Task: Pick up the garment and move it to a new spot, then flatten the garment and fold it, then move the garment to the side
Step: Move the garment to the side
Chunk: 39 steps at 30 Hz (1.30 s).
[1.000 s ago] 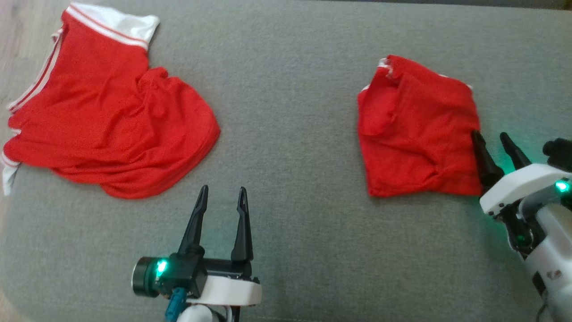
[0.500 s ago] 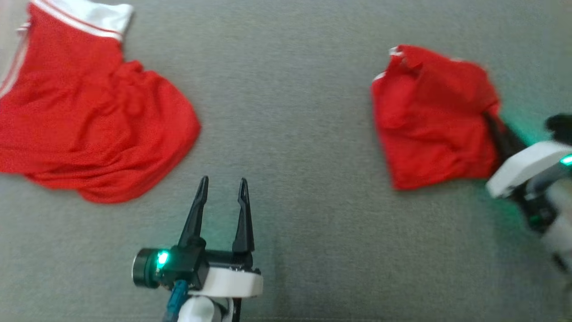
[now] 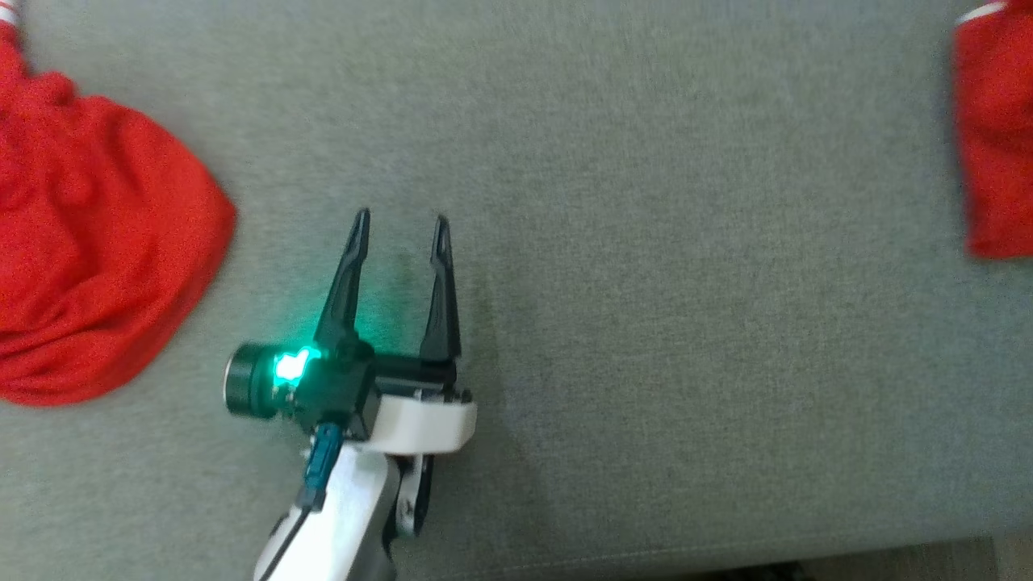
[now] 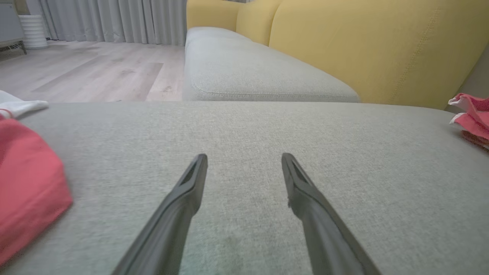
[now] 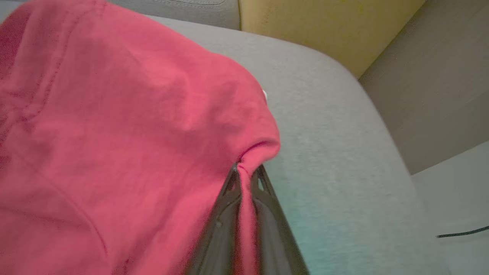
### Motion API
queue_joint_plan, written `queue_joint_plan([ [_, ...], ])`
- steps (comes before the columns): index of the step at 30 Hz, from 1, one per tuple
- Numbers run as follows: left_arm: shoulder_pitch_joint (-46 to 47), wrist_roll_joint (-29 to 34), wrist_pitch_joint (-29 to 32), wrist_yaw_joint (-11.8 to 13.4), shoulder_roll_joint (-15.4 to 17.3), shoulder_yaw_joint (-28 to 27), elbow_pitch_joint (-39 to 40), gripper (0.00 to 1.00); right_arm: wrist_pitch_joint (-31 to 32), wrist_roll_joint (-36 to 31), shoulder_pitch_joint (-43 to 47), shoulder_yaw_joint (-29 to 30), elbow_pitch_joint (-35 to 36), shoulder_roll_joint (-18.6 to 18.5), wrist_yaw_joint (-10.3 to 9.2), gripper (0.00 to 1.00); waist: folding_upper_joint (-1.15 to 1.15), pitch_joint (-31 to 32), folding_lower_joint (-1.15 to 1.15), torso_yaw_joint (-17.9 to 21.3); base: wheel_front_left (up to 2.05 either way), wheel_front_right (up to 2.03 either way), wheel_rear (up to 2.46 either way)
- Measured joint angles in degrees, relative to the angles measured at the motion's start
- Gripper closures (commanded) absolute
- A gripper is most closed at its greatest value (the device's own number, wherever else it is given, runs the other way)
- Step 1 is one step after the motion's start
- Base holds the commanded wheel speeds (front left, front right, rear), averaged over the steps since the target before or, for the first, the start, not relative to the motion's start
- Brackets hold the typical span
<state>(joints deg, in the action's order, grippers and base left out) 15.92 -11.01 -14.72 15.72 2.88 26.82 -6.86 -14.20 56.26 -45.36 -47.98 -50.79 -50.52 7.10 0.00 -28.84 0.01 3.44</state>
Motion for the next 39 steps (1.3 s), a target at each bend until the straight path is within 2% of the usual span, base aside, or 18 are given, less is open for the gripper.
queue_joint_plan([
  [2, 0.8, 0.0, 0.0, 0.0, 0.0, 0.2, 0.0, 0.00, 0.0, -0.8, -0.7, 0.6, 0.0, -1.1, 0.00, 1.00, 0.00, -1.1, 0.00, 0.3, 0.00, 0.00, 0.00],
  [4, 2.7, 0.0, 0.0, 0.3, 0.0, 0.8, -0.1, 0.00, 0.0, -4.9, -3.7, 2.9, 0.0, -3.7, 0.00, 1.00, 0.00, -3.9, 0.01, 1.2, 0.00, 0.00, 0.00],
  [7, 3.7, -0.1, -0.1, 0.4, 0.0, 1.1, 0.4, 0.00, 0.0, -8.5, -5.4, 6.0, -0.2, -4.4, 0.00, 1.00, 0.00, -5.4, 0.00, 2.1, 0.00, 0.00, 0.00],
  [8, 3.8, -0.1, -0.1, 0.4, 0.0, 1.1, 0.4, 0.00, 0.0, -9.3, -5.5, 6.7, -0.7, -4.4, 0.01, 0.64, 0.00, -5.5, 0.01, 2.3, 0.00, 0.00, 0.00],
  [9, 3.9, -0.1, -0.1, 0.4, 0.0, 1.1, 0.4, 0.00, 0.0, -10.1, -5.5, 7.4, -1.9, -4.4, 0.01, 0.00, 0.00, -5.2, 0.00, 2.4, 0.00, 0.00, 0.00],
  [11, 3.9, -0.6, -0.1, 0.4, 0.0, 1.2, -0.4, 0.00, 0.0, -13.1, -5.3, 8.6, -5.8, -4.3, 0.01, 0.00, 0.00, -3.7, 0.00, 2.2, 0.00, 0.00, 0.00],
  [14, 3.6, -1.2, -0.1, 0.4, 0.0, 1.1, -0.9, 0.00, 0.0, -17.5, -5.2, 11.8, -7.5, -3.0, 0.01, 0.00, 0.00, -1.1, -0.01, 1.7, 0.00, 0.00, 0.00],
  [19, -0.1, -2.1, -0.1, 0.0, 0.0, 0.6, -1.4, 0.00, 0.0, -22.0, -1.0, 18.1, -4.3, 5.7, 0.01, 0.00, 0.00, 4.8, -0.02, 1.0, 0.00, 0.00, 0.00],
  [23, -5.9, -3.0, 0.0, -0.3, 0.0, -1.0, -2.5, 0.00, -0.1, -26.9, 9.8, 25.0, 4.8, 13.7, 0.01, 0.00, 0.00, 11.1, -0.02, 0.3, 0.00, 0.00, 0.00],
  [27, -10.2, -3.1, 0.0, -0.5, 0.0, -2.7, -4.2, 0.00, -0.1, -30.5, 23.7, 33.2, 17.6, 23.4, 0.01, 0.00, 0.00, 18.0, -0.03, -0.5, 0.00, 0.00, 0.00],
  [32, -14.7, -2.8, 0.0, -1.2, 0.0, -6.1, -4.4, 0.00, -0.1, -35.1, 39.8, 37.1, 31.1, 34.1, 0.01, 0.00, 0.01, 26.1, -0.03, -1.4, 0.00, 0.00, 0.00],
  [36, -17.5, -2.0, 0.0, -2.2, 0.0, -9.6, -3.7, 0.00, -0.1, -36.8, 46.9, 40.1, 36.7, 39.4, 0.00, 0.00, 0.00, 31.0, -0.03, -2.3, 0.00, 0.00, 0.00],
  [39, -19.9, -0.9, 0.0, -4.0, 0.0, -10.7, -3.8, 0.00, -0.2, -40.5, 51.0, 39.4, 38.5, 40.5, 0.01, 0.00, 0.01, 33.8, -0.03, -3.1, 0.00, 0.00, 0.00],
])
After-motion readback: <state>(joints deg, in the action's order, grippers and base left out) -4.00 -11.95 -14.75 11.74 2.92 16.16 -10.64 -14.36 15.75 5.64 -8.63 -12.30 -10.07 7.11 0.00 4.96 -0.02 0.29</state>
